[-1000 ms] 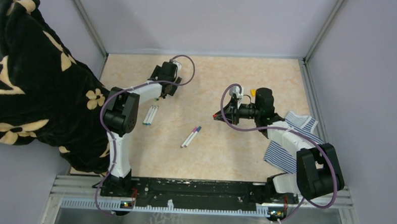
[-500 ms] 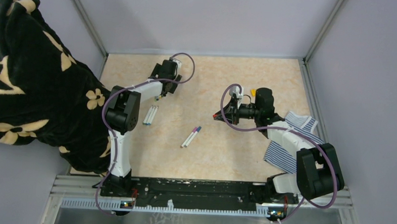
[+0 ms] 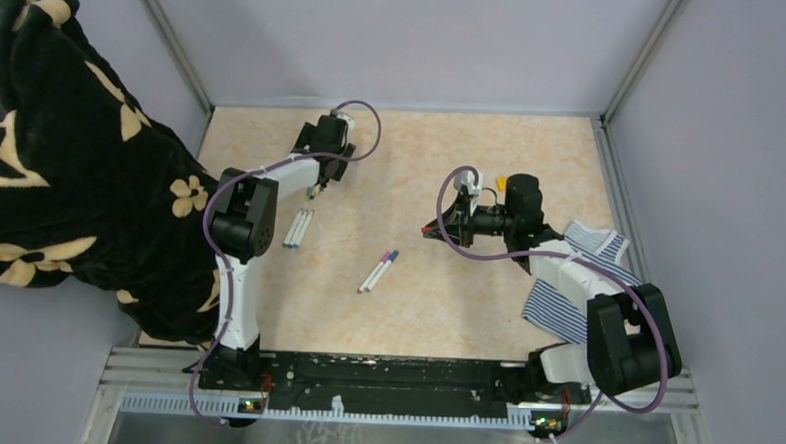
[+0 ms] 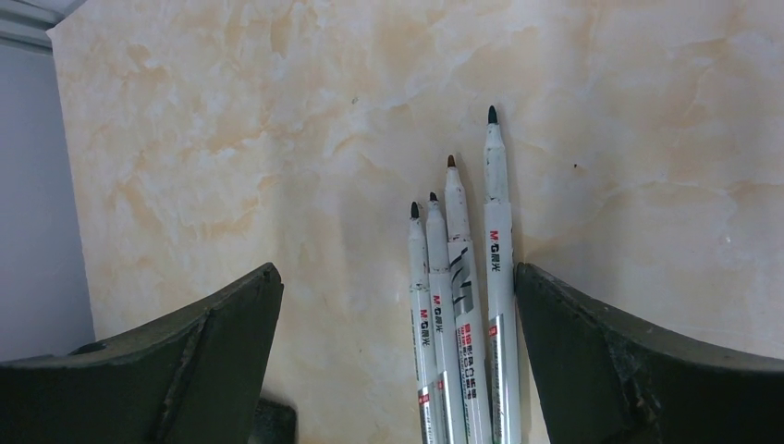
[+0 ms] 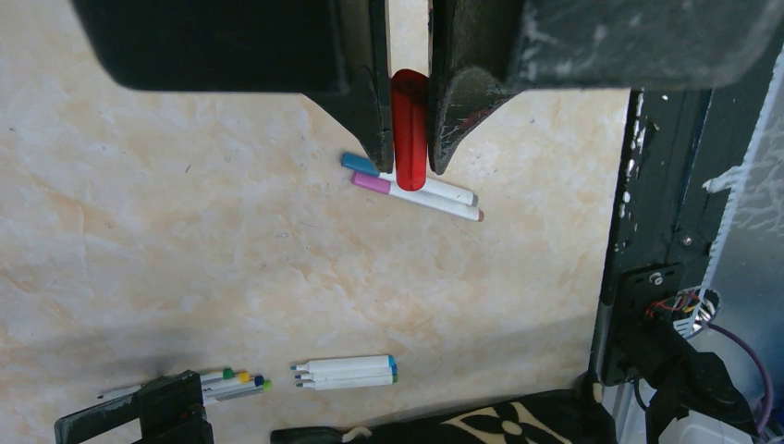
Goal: Open the pen caps
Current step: Adjust the pen at the center of the board, then place the pen cap at the center of the board.
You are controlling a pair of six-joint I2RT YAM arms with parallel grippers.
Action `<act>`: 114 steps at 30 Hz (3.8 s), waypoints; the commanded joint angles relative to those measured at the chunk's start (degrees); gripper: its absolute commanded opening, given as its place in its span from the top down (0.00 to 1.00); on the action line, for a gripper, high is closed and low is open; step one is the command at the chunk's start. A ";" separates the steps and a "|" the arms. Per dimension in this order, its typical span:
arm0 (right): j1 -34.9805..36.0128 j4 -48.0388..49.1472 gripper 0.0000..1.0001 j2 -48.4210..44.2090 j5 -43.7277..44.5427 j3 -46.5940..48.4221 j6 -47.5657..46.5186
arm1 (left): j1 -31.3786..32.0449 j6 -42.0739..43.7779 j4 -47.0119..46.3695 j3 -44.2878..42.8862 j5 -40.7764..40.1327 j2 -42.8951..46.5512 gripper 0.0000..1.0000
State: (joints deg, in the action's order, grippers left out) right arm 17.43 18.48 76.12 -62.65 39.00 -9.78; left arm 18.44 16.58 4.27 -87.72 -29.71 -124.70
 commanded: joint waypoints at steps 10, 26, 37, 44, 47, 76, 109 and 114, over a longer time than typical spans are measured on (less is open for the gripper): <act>-0.38 2.96 1.00 -1.87 -0.81 0.20 0.38 | -0.68 -1.34 1.38 -1.49 0.49 -1.34 0.00; -0.41 3.14 1.00 -1.85 -0.28 0.26 0.72 | -0.68 -2.59 2.00 0.00 6.42 1.66 0.00; -0.38 3.14 1.00 -1.85 -0.34 0.20 0.64 | -0.68 -2.16 2.02 0.06 5.55 1.21 0.00; -0.38 3.19 1.00 -1.85 -0.36 0.20 0.72 | -0.69 -2.33 2.02 0.11 5.71 1.44 0.00; -0.39 3.35 1.00 -1.81 -0.31 0.27 1.08 | -0.73 -2.47 2.17 0.33 6.54 2.16 0.00; -19.23 4.79 1.00 5.63 23.97 8.96 20.16 | -11.13 8.56 17.68 37.23 61.48 53.86 0.00; -27.10 -11.23 1.00 35.93 37.35 33.09 19.03 | -11.39 16.05 19.46 46.85 73.39 63.80 0.00; -27.10 -12.20 0.96 38.74 37.78 35.63 18.57 | -11.56 16.36 19.46 47.15 73.81 64.04 0.00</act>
State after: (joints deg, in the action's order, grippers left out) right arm -9.56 5.58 113.71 -25.67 70.70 9.04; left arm 7.27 31.42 23.31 -41.23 42.04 -61.82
